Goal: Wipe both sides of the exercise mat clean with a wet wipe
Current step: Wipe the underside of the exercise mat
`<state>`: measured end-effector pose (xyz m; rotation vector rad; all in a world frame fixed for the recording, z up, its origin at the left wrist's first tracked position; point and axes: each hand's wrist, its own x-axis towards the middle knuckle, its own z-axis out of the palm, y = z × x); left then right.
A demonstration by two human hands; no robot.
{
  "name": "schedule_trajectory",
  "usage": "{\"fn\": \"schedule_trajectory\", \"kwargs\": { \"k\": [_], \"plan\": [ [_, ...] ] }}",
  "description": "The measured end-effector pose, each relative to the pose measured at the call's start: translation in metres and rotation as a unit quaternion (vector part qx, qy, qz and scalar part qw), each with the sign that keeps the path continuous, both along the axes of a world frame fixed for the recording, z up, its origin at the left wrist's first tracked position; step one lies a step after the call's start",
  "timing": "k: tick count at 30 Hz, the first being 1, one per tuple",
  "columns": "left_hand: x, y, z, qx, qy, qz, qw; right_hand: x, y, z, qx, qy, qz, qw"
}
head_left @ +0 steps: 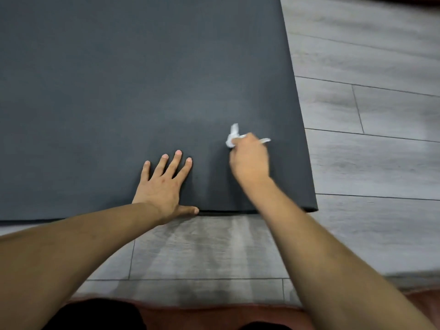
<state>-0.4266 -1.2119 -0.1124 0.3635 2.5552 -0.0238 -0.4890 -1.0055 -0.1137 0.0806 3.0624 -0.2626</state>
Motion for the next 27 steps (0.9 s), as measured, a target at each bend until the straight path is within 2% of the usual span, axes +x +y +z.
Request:
{"fn": "schedule_trajectory", "kwargs": {
  "k": [3,6,8,11,12,14,15,19,22,25,27],
  "plan": [
    [0.001,-0.001,0.002,0.002,0.003,0.006,1.0,0.043,-0.049,0.002,-0.081,0.018,0.125,0.989],
    [0.001,-0.001,0.002,0.002,0.0,0.005,1.0,0.037,-0.016,0.004,-0.029,0.104,0.197,0.974],
    [0.001,-0.001,0.001,0.0,0.001,0.005,1.0,0.024,0.031,0.007,0.039,0.123,0.168,0.977],
    [0.001,-0.001,0.001,0.001,0.005,0.007,1.0,0.013,0.101,0.012,0.163,0.044,0.065,0.983],
    [0.001,0.0,0.001,0.002,0.006,0.007,1.0,0.012,0.11,0.01,0.164,0.026,0.015,0.986],
    [0.001,0.0,0.002,0.002,0.004,0.008,1.0,0.013,0.091,0.008,0.107,0.022,-0.091,0.99],
    [0.001,0.001,0.003,0.002,0.002,0.007,1.0,0.016,0.069,0.005,0.076,0.024,-0.109,0.991],
    [0.0,0.001,0.005,0.007,-0.003,0.011,1.0,0.053,-0.052,-0.006,-0.075,0.041,0.02,0.996],
    [0.001,0.0,0.004,0.015,0.0,0.01,1.0,0.075,-0.077,-0.003,-0.127,0.046,0.083,0.987],
    [0.001,-0.002,0.003,0.008,0.005,0.006,1.0,0.065,-0.017,0.002,-0.046,0.134,0.132,0.981],
    [0.001,-0.002,0.002,0.002,0.003,0.002,1.0,0.057,0.047,0.009,0.031,0.124,0.09,0.988]
  ]
}}
